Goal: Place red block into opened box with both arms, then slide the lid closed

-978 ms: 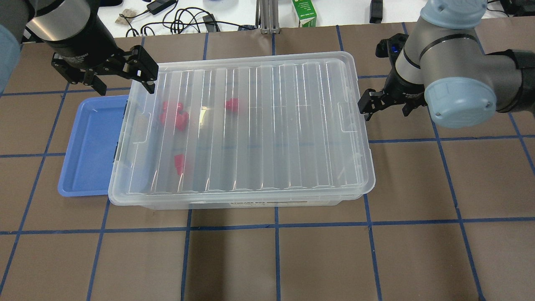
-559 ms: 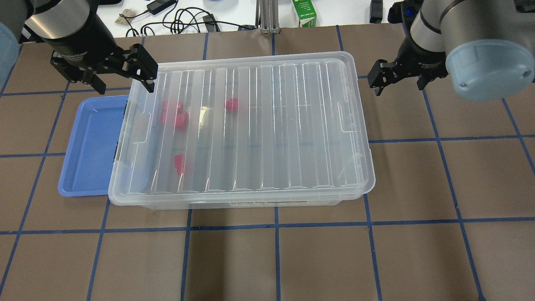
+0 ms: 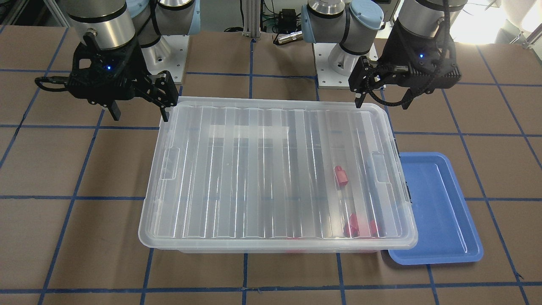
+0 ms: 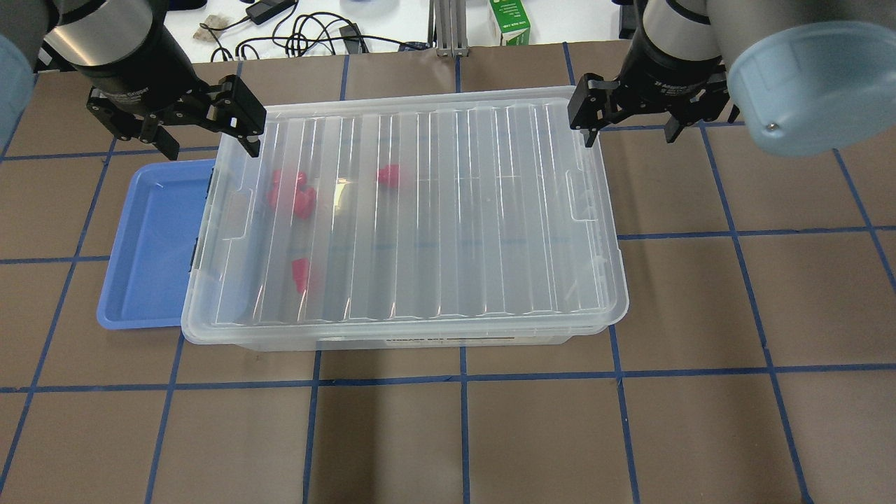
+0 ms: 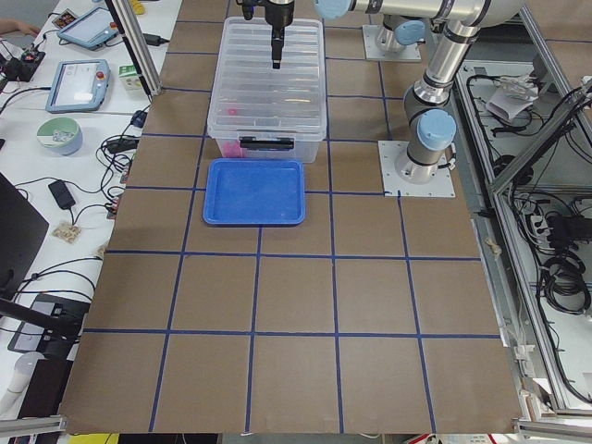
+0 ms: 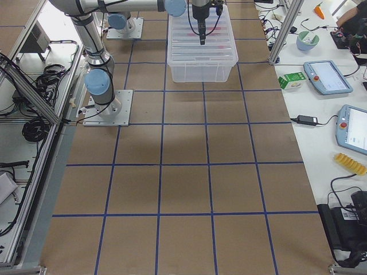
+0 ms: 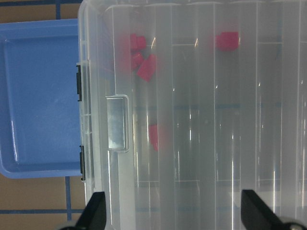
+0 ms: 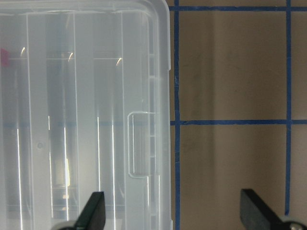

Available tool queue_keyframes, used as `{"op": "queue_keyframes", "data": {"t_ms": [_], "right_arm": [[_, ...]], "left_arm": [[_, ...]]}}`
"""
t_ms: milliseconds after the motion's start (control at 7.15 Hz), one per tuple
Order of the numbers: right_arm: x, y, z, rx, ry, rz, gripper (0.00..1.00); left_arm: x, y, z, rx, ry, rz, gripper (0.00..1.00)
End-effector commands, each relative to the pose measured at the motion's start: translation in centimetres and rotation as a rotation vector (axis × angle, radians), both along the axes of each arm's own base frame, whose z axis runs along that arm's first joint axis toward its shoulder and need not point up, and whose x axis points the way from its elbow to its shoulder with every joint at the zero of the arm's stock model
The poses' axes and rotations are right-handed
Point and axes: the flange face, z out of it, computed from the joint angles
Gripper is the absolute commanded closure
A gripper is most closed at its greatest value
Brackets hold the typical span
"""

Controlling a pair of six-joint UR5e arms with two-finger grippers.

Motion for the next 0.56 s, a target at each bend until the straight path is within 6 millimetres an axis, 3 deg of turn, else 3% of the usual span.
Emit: {"op": "queue_keyframes", "data": {"t_ms": [0, 419], "right_arm": [[0.51, 0.21, -0.03, 0.001, -0.005, -0.001, 0.0], [0.2, -0.17, 0.42, -0.007, -0.003, -0.006, 0.0]], "left_arm": [[0.06, 0.03, 0.04, 0.0, 0.001, 0.001, 0.0], [-0.31, -0.21, -0.64, 0.014, -0.006, -0.007, 0.0]]}}
